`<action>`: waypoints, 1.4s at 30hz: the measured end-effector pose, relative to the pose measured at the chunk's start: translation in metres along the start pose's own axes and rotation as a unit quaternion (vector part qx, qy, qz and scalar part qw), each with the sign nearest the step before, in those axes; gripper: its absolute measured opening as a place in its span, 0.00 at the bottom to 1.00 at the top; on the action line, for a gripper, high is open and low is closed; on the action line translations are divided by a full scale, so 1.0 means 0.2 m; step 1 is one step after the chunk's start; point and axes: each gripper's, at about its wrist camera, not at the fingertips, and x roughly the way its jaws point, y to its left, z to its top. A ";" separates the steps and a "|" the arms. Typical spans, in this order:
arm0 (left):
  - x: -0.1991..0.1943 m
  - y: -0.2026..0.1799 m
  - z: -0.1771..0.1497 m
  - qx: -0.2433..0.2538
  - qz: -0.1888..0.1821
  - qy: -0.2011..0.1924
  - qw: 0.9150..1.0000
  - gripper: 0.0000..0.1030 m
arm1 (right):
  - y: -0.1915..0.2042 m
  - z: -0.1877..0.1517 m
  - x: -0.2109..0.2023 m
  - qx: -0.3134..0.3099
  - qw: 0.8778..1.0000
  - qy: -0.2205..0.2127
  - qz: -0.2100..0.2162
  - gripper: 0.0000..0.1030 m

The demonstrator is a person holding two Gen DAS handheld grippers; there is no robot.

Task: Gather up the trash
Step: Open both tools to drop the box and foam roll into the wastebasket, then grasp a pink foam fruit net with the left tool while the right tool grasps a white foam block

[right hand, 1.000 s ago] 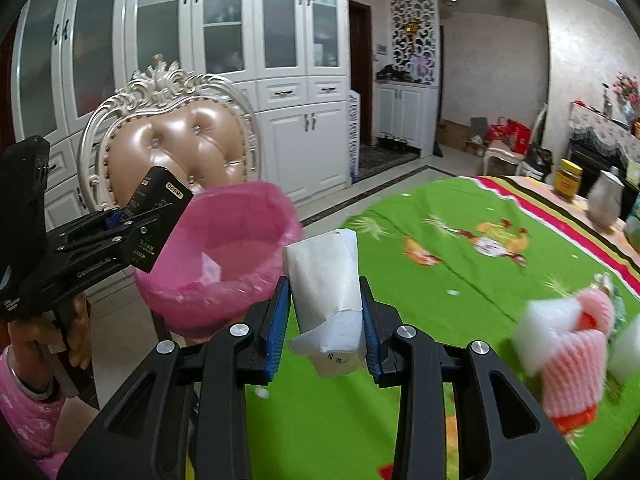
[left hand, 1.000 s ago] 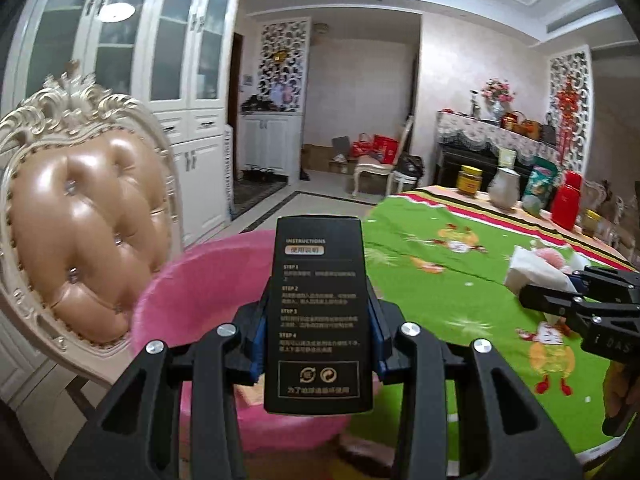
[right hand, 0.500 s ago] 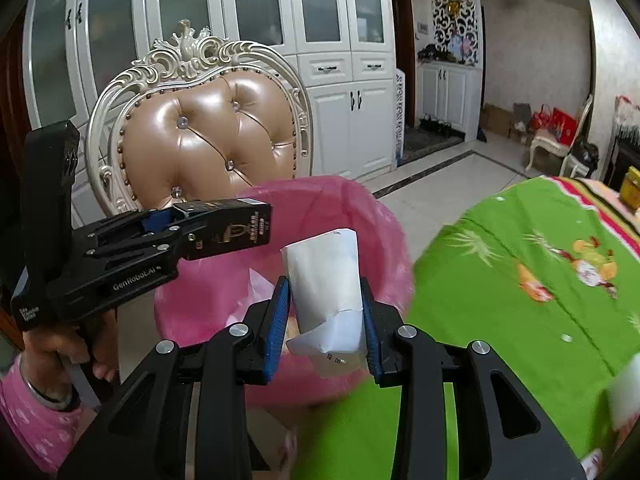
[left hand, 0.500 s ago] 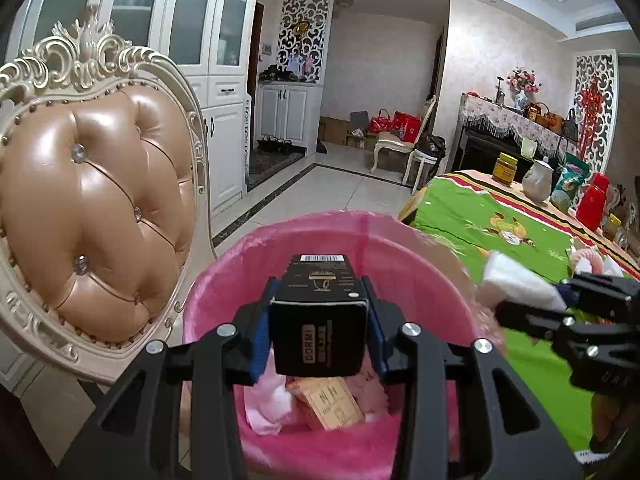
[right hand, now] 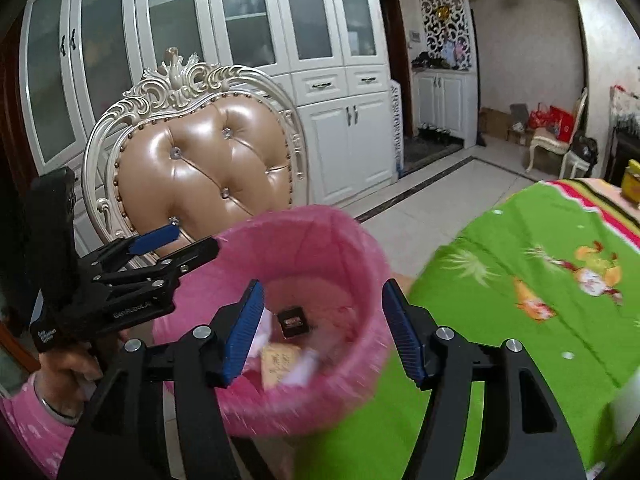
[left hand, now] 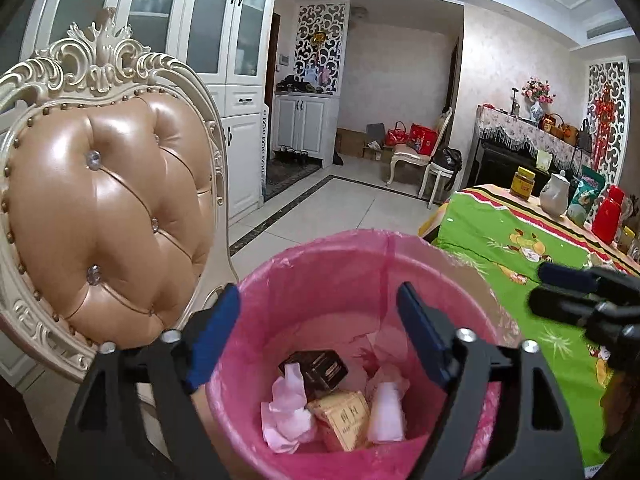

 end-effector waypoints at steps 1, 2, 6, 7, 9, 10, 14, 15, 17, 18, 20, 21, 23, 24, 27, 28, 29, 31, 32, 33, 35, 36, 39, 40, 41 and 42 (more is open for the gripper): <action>-0.02 -0.02 -0.01 0.001 0.000 -0.002 1.000 0.87 | -0.03 -0.02 -0.05 0.000 1.000 -0.004 -0.009 0.58; -0.04 -0.03 -0.02 0.002 0.000 -0.004 1.000 0.89 | -0.06 -0.03 -0.09 0.002 1.000 -0.007 -0.015 0.58; -0.12 -0.17 -0.05 0.014 -0.011 -0.024 1.000 0.95 | -0.17 -0.10 -0.24 0.013 0.999 -0.011 -0.043 0.58; -0.13 -0.22 -0.05 0.022 -0.021 -0.026 0.999 0.95 | -0.20 -0.12 -0.27 0.015 0.998 -0.011 -0.051 0.58; -0.15 -0.34 -0.06 0.044 -0.041 -0.026 0.998 0.95 | -0.28 -0.17 -0.36 0.024 0.997 -0.015 -0.072 0.58; -0.15 -0.40 -0.06 0.058 -0.048 -0.026 0.997 0.95 | -0.32 -0.19 -0.41 0.031 0.996 -0.019 -0.082 0.58; -0.15 -0.73 -0.11 0.110 -0.086 -0.015 0.990 0.95 | -0.51 -0.28 -0.59 0.063 0.990 -0.029 -0.122 0.58; -0.15 -0.79 -0.12 0.117 -0.097 -0.010 0.988 0.95 | -0.59 -0.32 -0.66 0.078 0.987 -0.032 -0.136 0.58; -0.14 -0.95 -0.14 0.130 -0.123 0.001 0.984 0.95 | -0.70 -0.39 -0.76 0.100 0.981 -0.035 -0.160 0.58; -0.14 -1.02 -0.15 0.135 -0.132 0.006 0.982 0.95 | -0.75 -0.42 -0.80 0.107 0.978 -0.036 -0.174 0.58; -0.14 -1.15 -0.18 0.143 -0.147 0.015 0.979 0.95 | -0.85 -0.48 -0.89 0.125 0.971 -0.038 -0.198 0.58; -0.14 -1.24 -0.19 0.146 -0.159 0.020 0.976 0.95 | -0.92 -0.51 -0.95 0.139 0.967 -0.041 -0.210 0.58; -0.15 -1.36 -0.22 0.149 -0.177 0.026 0.972 0.95 | -1.04 -0.59 -1.06 0.163 0.957 -0.046 -0.236 0.58; -0.16 -1.44 -0.24 0.152 -0.190 0.031 0.969 0.95 | -1.09 -0.62 -1.10 0.170 0.953 -0.046 -0.246 0.58; -0.17 -1.62 -0.28 0.158 -0.213 0.046 0.963 0.95 | -1.23 -0.71 -1.20 0.194 0.939 -0.038 -0.280 0.58; -0.17 -1.68 -0.29 0.159 -0.221 0.052 0.961 0.95 | -1.28 -0.74 -1.23 0.201 0.935 -0.033 -0.290 0.58; -0.17 -1.72 -0.30 0.160 -0.227 0.055 0.959 0.95 | -1.32 -0.77 -1.25 0.208 0.930 -0.030 -0.300 0.58; -0.17 -1.85 -0.33 0.164 -0.240 0.065 0.955 0.95 | -1.39 -0.82 -1.27 0.219 0.925 -0.026 -0.308 0.58; -0.16 -1.89 -0.34 0.166 -0.241 0.068 0.954 0.95 | -1.44 -0.84 -1.28 0.227 0.922 -0.024 -0.312 0.58; -0.15 -1.95 -0.35 0.171 -0.243 0.072 0.952 0.95 | -1.49 -0.86 -1.28 0.232 0.920 -0.022 -0.314 0.58; -0.15 -2.03 -0.38 0.173 -0.245 0.080 0.951 0.95 | -1.54 -0.87 -1.27 0.238 0.918 -0.015 -0.316 0.58; -0.14 -2.06 -0.38 0.172 -0.247 0.083 0.950 0.95 | -1.58 -0.88 -1.26 0.240 0.918 -0.012 -0.317 0.59; -0.12 -2.12 -0.40 0.164 -0.253 0.097 0.948 0.95 | -1.67 -0.87 -1.20 0.247 0.916 -0.005 -0.315 0.62; -0.11 -2.14 -0.41 0.165 -0.252 0.100 0.948 0.95 | -1.70 -0.85 -1.17 0.248 0.916 -0.002 -0.314 0.62; -0.11 -2.15 -0.42 0.167 -0.249 0.102 0.949 0.95 | -1.72 -0.83 -1.15 0.247 0.916 0.000 -0.315 0.62; -0.10 -2.17 -0.43 0.170 -0.244 0.105 0.949 0.95 | -1.75 -0.81 -1.11 0.249 0.916 0.003 -0.313 0.62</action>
